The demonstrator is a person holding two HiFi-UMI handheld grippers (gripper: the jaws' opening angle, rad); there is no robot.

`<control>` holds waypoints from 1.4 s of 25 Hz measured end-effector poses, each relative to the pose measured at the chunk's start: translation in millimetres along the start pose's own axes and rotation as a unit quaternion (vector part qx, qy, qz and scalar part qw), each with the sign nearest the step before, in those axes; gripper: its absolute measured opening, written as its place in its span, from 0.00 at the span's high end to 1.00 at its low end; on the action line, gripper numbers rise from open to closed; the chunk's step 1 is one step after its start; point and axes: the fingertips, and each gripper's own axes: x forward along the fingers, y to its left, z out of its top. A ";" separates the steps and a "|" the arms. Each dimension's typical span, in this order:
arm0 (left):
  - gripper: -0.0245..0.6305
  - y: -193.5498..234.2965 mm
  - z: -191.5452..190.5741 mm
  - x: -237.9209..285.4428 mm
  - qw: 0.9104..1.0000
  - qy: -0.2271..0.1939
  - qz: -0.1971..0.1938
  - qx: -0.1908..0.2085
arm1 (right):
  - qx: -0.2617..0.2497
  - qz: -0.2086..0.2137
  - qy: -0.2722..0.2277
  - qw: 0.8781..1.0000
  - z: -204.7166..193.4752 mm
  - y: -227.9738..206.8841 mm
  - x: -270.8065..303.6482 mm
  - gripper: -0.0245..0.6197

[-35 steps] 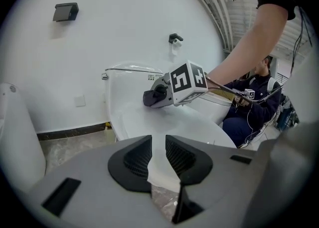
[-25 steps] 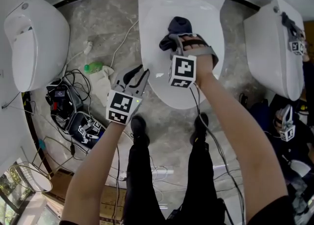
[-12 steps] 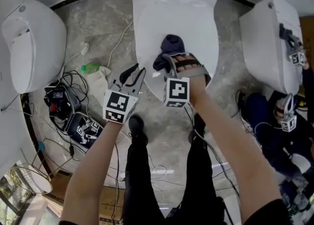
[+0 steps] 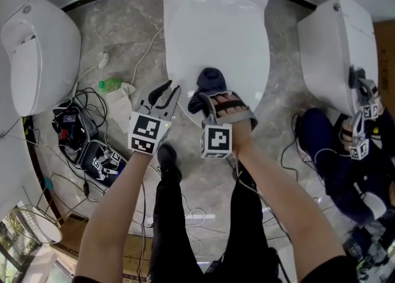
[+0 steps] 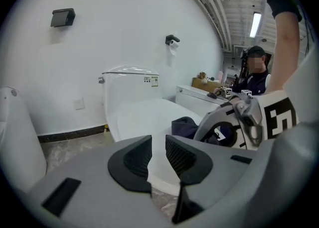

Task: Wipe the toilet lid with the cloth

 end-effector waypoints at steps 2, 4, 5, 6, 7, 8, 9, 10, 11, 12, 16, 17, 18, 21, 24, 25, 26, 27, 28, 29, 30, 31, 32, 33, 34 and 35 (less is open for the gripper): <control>0.82 -0.8 1.8 1.2 1.000 -0.002 0.000 -0.001 | 0.004 0.004 -0.002 1.000 2.4 10.4 -4.1 0.82; 0.82 -1.8 4.4 2.8 1.000 -0.003 -0.001 0.000 | 0.004 0.008 -0.001 1.000 3.6 20.2 -7.4 0.82; 0.82 -2.9 5.7 3.4 1.000 -0.003 -0.003 0.001 | 0.003 0.009 0.000 1.000 4.1 24.7 -9.1 0.82; 0.82 -3.8 6.7 3.7 1.000 -0.003 -0.003 0.002 | 0.004 0.009 -0.001 1.000 4.9 28.6 -11.0 0.82; 0.82 -4.6 7.7 3.7 1.000 -0.003 -0.003 0.003 | 0.007 0.010 -0.002 1.000 6.1 32.4 -12.9 0.82; 0.82 -5.4 8.3 3.6 1.000 -0.004 -0.002 0.003 | 0.011 0.012 -0.004 1.000 7.3 36.3 -15.0 0.82; 0.82 -6.7 8.6 3.3 1.000 -0.004 -0.002 0.002 | 0.013 0.015 -0.005 1.000 7.8 40.8 -16.9 0.82; 0.82 -8.4 8.6 3.0 1.000 -0.004 -0.002 0.002 | 0.013 0.018 -0.004 1.000 7.9 45.6 -18.6 0.82; 0.82 -10.3 8.4 2.6 1.000 -0.005 -0.002 0.001 | 0.014 0.019 -0.005 1.000 8.3 49.4 -20.2 0.82; 0.82 -12.4 8.0 2.0 1.000 -0.005 -0.004 0.001 | 0.014 0.018 -0.005 1.000 8.8 52.1 -21.9 0.82; 0.82 -17.9 4.6 -2.2 1.000 -0.005 -0.005 0.004 | 0.011 0.027 -0.006 1.000 10.3 67.3 -28.3 0.82; 0.82 -18.0 4.0 -3.3 1.000 -0.005 -0.003 0.004 | 0.011 0.027 -0.007 1.000 10.7 69.8 -29.6 0.82; 0.82 -18.1 3.4 -4.6 1.000 -0.007 -0.001 0.004 | 0.009 0.024 -0.009 1.000 10.9 70.5 -30.7 0.82; 0.82 -17.9 4.0 -7.4 1.000 -0.015 0.006 0.004 | 0.010 0.015 -0.014 1.000 10.7 64.3 -35.8 0.82; 0.82 -14.4 7.8 -10.3 1.000 -0.026 0.013 0.006 | 0.006 -0.013 -0.021 1.000 12.2 34.3 -41.0 0.82; 0.82 -12.1 10.2 -11.9 0.999 -0.031 0.018 0.007 | 0.004 -0.025 -0.025 0.999 12.6 20.4 -40.9 0.82; 0.82 -9.1 13.5 -14.0 0.999 -0.036 0.023 0.006 | 0.001 -0.037 -0.028 0.999 12.7 5.1 -39.5 0.82; 0.82 -5.3 17.7 -16.7 0.999 -0.043 0.030 0.005 | -0.004 -0.048 -0.030 0.998 12.2 -11.7 -36.4 0.82; 0.82 -0.5 22.8 -19.6 0.998 -0.050 0.038 0.004 | -0.012 -0.060 -0.030 0.998 11.2 -30.2 -30.9 0.82; 0.82 4.7 28.5 -22.5 0.997 -0.059 0.045 0.002 | -0.020 -0.071 -0.029 0.997 9.6 -50.1 -23.3 0.82; 0.82 9.2 33.7 -25.8 0.996 -0.068 0.053 0.000 | -0.029 -0.081 -0.027 0.996 8.0 -69.9 -14.1 0.82; 0.82 12.1 37.4 -29.6 0.995 -0.075 0.059 -0.001 | -0.038 -0.091 -0.024 0.995 7.0 -89.3 -5.0 0.82; 0.82 13.3 39.2 -33.4 0.995 -0.081 0.064 -0.001 | -0.045 -0.101 -0.020 0.994 7.3 -109.0 2.7 0.82; 0.82 13.4 39.3 -36.3 0.994 -0.086 0.067 -0.001 | -0.050 -0.111 -0.017 0.992 8.9 -128.5 9.5 0.82; 0.82 12.9 38.3 -37.8 0.994 -0.089 0.068 0.000 | -0.055 -0.120 -0.014 0.991 11.3 -146.7 16.7 0.82; 0.82 12.6 36.5 -37.8 0.994 -0.092 0.067 0.001 | -0.059 -0.126 -0.011 0.990 13.5 -163.0 24.7 0.82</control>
